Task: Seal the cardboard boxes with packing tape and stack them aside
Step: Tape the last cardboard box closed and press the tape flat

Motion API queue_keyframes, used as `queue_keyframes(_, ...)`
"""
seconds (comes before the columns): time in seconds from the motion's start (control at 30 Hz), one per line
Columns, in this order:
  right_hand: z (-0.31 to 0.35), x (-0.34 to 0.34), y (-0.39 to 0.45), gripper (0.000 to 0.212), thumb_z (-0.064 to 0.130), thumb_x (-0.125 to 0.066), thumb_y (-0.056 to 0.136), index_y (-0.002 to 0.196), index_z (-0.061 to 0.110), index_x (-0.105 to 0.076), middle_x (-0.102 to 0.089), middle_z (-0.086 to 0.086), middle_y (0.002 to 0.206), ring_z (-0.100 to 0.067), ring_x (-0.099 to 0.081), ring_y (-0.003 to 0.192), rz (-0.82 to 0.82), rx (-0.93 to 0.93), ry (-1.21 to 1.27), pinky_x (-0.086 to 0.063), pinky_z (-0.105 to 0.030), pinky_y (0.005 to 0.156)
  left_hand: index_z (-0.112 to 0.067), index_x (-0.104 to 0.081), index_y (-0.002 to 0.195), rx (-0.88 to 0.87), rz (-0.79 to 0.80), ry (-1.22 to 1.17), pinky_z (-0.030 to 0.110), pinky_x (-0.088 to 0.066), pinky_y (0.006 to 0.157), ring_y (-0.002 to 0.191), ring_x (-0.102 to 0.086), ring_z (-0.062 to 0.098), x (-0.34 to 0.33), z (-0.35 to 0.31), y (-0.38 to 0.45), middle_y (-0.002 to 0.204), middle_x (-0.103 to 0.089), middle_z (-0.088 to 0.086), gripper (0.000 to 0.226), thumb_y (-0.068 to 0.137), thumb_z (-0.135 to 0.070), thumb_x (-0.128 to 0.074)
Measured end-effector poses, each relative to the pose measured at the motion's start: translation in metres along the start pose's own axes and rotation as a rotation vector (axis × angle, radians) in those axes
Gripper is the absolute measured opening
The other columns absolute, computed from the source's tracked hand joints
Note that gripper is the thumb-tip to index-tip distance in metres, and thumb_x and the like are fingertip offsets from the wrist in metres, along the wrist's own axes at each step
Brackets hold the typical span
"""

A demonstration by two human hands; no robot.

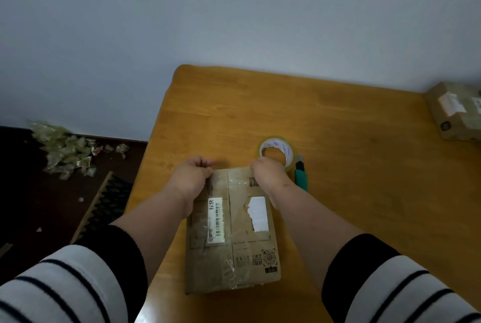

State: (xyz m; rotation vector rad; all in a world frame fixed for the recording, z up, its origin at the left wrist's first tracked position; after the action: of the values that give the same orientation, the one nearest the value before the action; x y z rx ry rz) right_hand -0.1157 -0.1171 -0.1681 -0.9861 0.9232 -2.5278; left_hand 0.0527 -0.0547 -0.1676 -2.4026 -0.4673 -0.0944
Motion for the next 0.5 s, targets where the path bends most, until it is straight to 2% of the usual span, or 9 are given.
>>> queue_keyframes(0.07, -0.003, -0.001, -0.003, 0.056, 0.041, -0.063, 0.091, 0.136, 0.012, -0.049, -0.041, -0.009, 0.144, -0.029, -0.046, 0.127, 0.057, 0.043, -0.036, -0.039, -0.04, 0.106, -0.032, -0.059, 0.112, -0.118, 0.028, 0.01, 0.045, -0.048, 0.099, 0.106, -0.058, 0.022, 0.002, 0.0, -0.004, 0.122, -0.057, 0.002, 0.021, 0.1, -0.015, -0.052)
queue_keyframes(0.1, -0.006, -0.001, -0.006, 0.067, 0.057, -0.062, 0.086, 0.138, 0.018, -0.047, -0.035, -0.006, 0.145, -0.029, -0.044, 0.127, 0.081, 0.062, -0.047, -0.039, -0.039, 0.103, -0.036, -0.056, 0.115, -0.169, 0.074, 0.048, 0.043, -0.049, 0.097, 0.106, -0.058, 0.019, 0.002, 0.0, -0.008, 0.123, -0.054, -0.002, 0.024, 0.097, -0.021, -0.059)
queue_keyframes(0.13, -0.009, -0.002, -0.006, 0.074, 0.065, -0.064, 0.08, 0.138, 0.023, -0.045, -0.031, -0.004, 0.143, -0.027, -0.043, 0.125, 0.118, 0.07, -0.05, -0.041, -0.04, 0.1, -0.039, -0.056, 0.116, -0.192, 0.129, 0.106, 0.041, -0.052, 0.094, 0.104, -0.059, 0.018, 0.001, 0.002, -0.01, 0.122, -0.052, -0.004, 0.03, 0.092, -0.023, -0.067)
queue_keyframes(0.23, -0.013, 0.0, -0.004, 0.072, 0.063, -0.069, 0.079, 0.135, 0.026, -0.043, -0.03, -0.002, 0.139, -0.024, -0.043, 0.122, 0.188, 0.111, -0.124, -0.042, -0.041, 0.103, -0.031, -0.064, 0.109, -0.097, 0.251, 0.136, 0.037, -0.06, 0.078, 0.092, -0.069, 0.024, 0.003, 0.006, -0.01, 0.112, -0.064, 0.005, 0.038, 0.082, -0.008, -0.077)
queue_keyframes(0.33, -0.014, 0.005, -0.002, 0.056, 0.053, -0.069, 0.084, 0.131, 0.03, -0.047, -0.034, -0.004, 0.14, -0.024, -0.045, 0.123, 0.241, 0.139, -0.08, -0.041, -0.04, 0.105, -0.022, -0.064, 0.116, 0.01, 0.324, 0.035, 0.039, -0.06, 0.079, 0.094, -0.07, 0.029, 0.009, 0.007, -0.009, 0.112, -0.068, 0.015, 0.043, 0.082, 0.004, -0.071)
queue_keyframes(0.4, -0.016, 0.004, -0.004, 0.06, 0.044, -0.075, 0.081, 0.132, 0.026, -0.049, -0.04, -0.006, 0.142, -0.025, -0.047, 0.125, 0.299, 0.148, -0.036, -0.042, -0.042, 0.108, -0.017, -0.062, 0.119, 0.033, 0.331, -0.007, 0.04, -0.059, 0.081, 0.099, -0.068, 0.033, 0.01, 0.011, -0.008, 0.112, -0.068, 0.017, 0.047, 0.079, 0.004, -0.074)
queue_keyframes(0.5, -0.016, 0.005, -0.007, 0.062, 0.035, -0.079, 0.08, 0.133, 0.021, -0.05, -0.047, -0.005, 0.136, -0.022, -0.052, 0.12, 0.306, 0.158, -0.055, -0.045, -0.039, 0.105, -0.012, -0.06, 0.116, 0.051, 0.319, -0.012, 0.041, -0.058, 0.076, 0.094, -0.068, 0.034, 0.009, 0.014, -0.01, 0.109, -0.069, 0.019, 0.046, 0.076, 0.006, -0.076)
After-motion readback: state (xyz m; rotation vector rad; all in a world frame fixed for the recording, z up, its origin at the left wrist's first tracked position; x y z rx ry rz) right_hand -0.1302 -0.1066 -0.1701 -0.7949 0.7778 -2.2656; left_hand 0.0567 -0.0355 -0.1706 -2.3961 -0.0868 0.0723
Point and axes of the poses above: each hand's wrist, its own y-axis towards the middle knuckle, its own x-axis out of the back of the hand, z = x × y, the point moved 4 cm from there along y, towards the middle knuckle
